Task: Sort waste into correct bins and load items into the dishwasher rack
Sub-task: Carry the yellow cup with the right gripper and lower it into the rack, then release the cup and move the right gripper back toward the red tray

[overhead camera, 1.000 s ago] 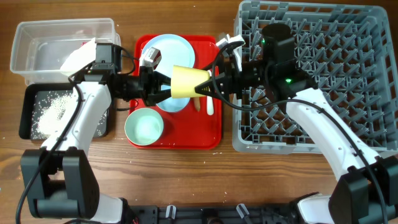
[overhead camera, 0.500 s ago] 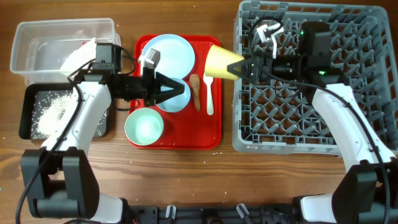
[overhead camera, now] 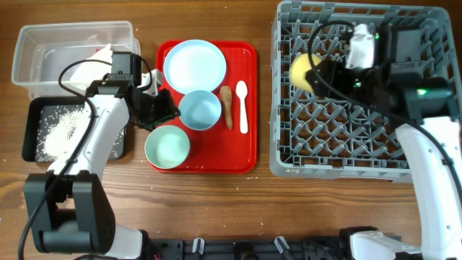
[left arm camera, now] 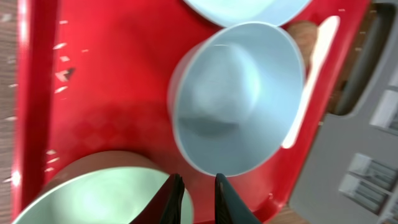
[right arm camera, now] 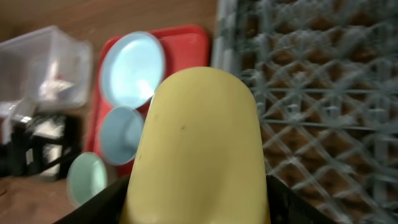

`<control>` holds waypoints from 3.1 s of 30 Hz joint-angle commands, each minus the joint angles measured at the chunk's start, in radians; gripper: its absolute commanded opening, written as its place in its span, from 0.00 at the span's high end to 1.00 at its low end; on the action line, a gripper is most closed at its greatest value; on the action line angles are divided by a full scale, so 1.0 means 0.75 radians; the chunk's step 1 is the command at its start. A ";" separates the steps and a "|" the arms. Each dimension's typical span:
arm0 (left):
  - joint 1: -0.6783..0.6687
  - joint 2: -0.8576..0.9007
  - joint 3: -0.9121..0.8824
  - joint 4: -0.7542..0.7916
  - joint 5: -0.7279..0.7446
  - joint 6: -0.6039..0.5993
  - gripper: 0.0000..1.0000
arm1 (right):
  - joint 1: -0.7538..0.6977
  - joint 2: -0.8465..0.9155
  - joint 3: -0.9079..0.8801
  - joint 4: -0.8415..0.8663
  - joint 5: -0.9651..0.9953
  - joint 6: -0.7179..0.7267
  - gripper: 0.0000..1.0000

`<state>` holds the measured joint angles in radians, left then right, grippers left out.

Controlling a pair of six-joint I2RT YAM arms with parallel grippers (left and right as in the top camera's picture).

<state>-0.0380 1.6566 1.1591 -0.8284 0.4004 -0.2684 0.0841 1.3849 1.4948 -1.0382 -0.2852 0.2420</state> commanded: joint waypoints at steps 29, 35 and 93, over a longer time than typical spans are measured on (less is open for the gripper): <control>0.001 -0.028 0.023 -0.073 -0.087 0.003 0.82 | 0.181 0.754 0.444 -0.760 0.253 0.006 0.45; 0.001 -0.028 0.023 -0.098 -0.087 0.003 0.81 | 0.187 0.705 0.440 -0.746 0.243 0.027 0.45; 0.001 -0.028 0.023 -0.094 -0.088 0.003 0.82 | 0.261 0.565 0.483 -0.334 -0.017 -0.083 0.12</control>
<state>-0.0380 1.6566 1.1599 -0.9024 0.3401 -0.2684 0.1833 1.8378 1.8351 -1.3594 -0.2516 0.1524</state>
